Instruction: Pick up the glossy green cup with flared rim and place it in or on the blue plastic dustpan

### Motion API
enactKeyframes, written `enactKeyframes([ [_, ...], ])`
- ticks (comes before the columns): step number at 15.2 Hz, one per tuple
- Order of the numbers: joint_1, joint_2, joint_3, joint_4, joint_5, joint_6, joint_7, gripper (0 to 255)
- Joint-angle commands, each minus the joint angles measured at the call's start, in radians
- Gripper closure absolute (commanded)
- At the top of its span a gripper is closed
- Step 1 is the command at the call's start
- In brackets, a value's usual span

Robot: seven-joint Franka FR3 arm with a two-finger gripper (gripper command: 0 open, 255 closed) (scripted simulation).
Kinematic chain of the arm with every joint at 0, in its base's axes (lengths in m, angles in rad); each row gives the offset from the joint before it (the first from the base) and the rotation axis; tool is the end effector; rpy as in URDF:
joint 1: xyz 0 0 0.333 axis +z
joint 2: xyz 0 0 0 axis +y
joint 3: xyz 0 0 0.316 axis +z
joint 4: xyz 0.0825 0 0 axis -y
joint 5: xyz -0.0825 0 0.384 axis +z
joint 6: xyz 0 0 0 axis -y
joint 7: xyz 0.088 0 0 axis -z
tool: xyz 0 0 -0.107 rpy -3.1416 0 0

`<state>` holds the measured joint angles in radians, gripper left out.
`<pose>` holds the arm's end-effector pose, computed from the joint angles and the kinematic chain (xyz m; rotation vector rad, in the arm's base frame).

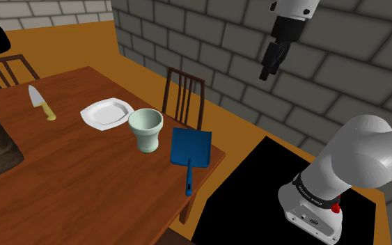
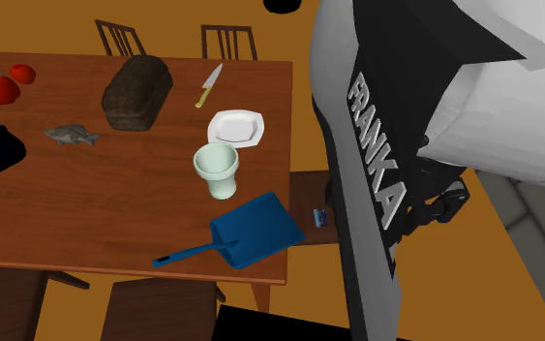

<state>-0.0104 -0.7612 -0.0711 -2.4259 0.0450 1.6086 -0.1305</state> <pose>0.3130 -0.0255 0.5527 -3.0400 -0.1019 0.0733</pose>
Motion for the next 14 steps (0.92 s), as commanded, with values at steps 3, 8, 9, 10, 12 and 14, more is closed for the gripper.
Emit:
enactKeyframes([
  [3, 0.017, 0.047, 0.03, 0.003, 0.024, 0.046, 0.03, 0],
  [8, 0.056, 0.181, 0.102, 0.032, 0.074, 0.157, 0.1, 0],
  [9, 0.063, 0.21, 0.116, 0.042, 0.082, 0.178, 0.114, 0],
  [10, 0.07, 0.24, 0.129, 0.053, 0.089, 0.199, 0.127, 0],
  [12, 0.082, 0.301, 0.156, 0.078, 0.101, 0.238, 0.154, 0],
  [14, 0.094, 0.365, 0.181, 0.109, 0.109, 0.275, 0.182, 0],
])
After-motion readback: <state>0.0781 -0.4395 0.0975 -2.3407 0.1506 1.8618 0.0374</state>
